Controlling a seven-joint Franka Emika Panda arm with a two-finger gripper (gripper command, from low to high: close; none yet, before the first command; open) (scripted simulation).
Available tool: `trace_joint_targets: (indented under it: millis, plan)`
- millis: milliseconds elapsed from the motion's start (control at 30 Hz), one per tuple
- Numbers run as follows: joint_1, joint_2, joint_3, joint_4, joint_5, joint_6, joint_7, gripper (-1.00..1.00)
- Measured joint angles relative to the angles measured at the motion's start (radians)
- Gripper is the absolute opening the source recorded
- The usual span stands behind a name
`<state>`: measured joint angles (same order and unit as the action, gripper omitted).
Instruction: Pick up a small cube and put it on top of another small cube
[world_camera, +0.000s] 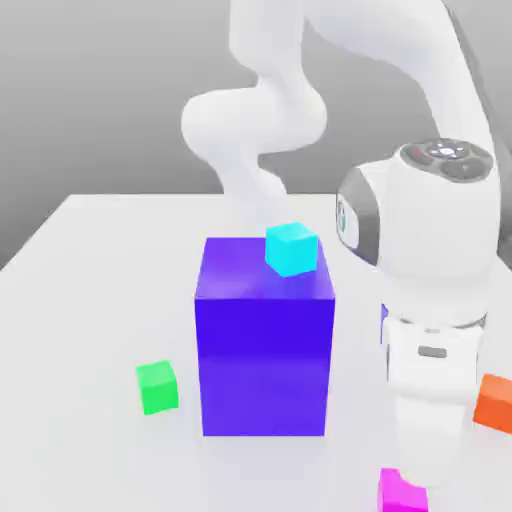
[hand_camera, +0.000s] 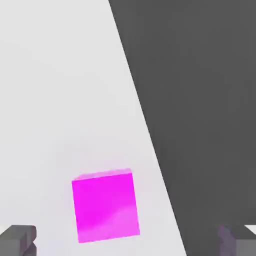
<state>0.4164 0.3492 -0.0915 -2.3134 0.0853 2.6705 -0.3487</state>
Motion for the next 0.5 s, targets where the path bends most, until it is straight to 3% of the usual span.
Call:
trace_joint_targets:
  millis: [100,133,367,500]
  plan:
    - [-0.008,0.109,0.014,0.020,0.003,0.081,-0.018,0.00]
    - [-0.013,0.144,0.021,0.027,0.008,0.107,-0.023,-1.00]
    - [-0.014,0.151,0.022,0.029,0.008,0.110,-0.023,-1.00]
    - [-0.002,0.027,0.004,0.003,-0.015,0.013,-0.007,-1.00]
